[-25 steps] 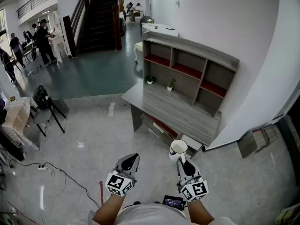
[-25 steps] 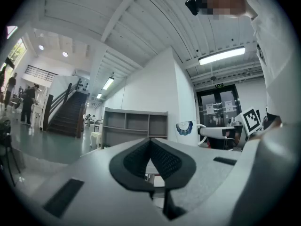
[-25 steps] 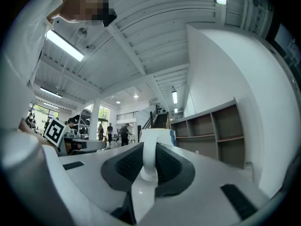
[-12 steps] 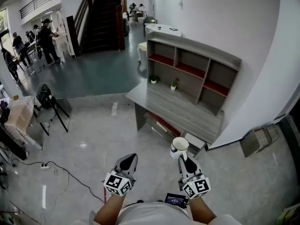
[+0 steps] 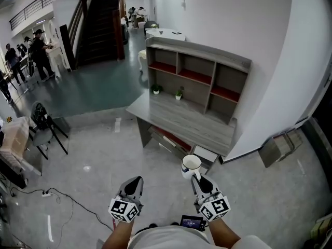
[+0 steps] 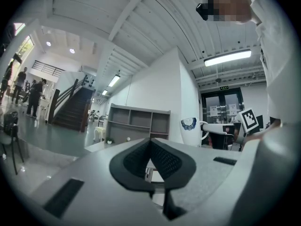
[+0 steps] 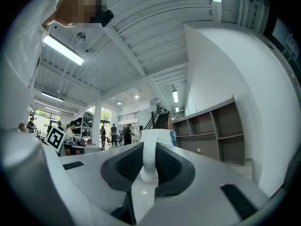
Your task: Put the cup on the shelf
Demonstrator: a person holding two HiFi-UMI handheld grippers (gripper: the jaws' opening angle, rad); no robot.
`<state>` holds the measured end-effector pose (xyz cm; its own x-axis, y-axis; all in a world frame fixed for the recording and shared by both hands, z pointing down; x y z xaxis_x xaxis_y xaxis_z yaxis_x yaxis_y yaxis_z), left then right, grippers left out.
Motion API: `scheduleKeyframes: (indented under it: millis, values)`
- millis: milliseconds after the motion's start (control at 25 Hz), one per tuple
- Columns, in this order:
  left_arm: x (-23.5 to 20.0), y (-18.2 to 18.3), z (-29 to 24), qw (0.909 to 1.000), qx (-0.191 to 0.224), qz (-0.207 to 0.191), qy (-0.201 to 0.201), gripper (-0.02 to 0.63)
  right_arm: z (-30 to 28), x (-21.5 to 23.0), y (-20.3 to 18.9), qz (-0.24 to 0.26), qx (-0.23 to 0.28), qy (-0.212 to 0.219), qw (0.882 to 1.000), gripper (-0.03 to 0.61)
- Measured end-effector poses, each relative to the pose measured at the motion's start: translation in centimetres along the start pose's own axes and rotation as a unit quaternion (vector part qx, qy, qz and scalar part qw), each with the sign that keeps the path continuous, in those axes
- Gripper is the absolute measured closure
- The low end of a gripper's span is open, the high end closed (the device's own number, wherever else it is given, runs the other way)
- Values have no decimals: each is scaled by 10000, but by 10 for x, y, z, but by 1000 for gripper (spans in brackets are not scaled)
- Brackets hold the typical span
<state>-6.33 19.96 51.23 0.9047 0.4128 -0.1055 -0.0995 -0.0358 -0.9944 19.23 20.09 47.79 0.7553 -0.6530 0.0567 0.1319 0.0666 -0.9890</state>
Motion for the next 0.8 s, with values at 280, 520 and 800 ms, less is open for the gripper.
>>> scheduleKeyframes:
  millis: [280, 520, 800]
  values:
    - [19, -2, -8, 10000, 5, -76, -7, 606, 13, 13, -2, 66, -50, 39, 10000, 499]
    - [30, -7, -11, 10000, -3, -86, 45, 606, 23, 21, -4, 163, -75, 68, 9998, 499]
    - [44, -11, -18, 9999, 2, -97, 101, 605, 35, 34, -10, 151, -111, -104, 9998, 499]
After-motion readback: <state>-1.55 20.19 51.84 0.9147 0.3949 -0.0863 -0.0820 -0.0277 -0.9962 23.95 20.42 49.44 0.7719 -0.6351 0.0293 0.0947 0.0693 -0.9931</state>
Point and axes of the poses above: the fingertips, and each gripper's own axes: z backward along the fingers, x to its right, y out of its top, the point moved 3 cm from there along z, backward along the fingers, and after that the axes turned 6 degrees about y, right-handed, at the moved point
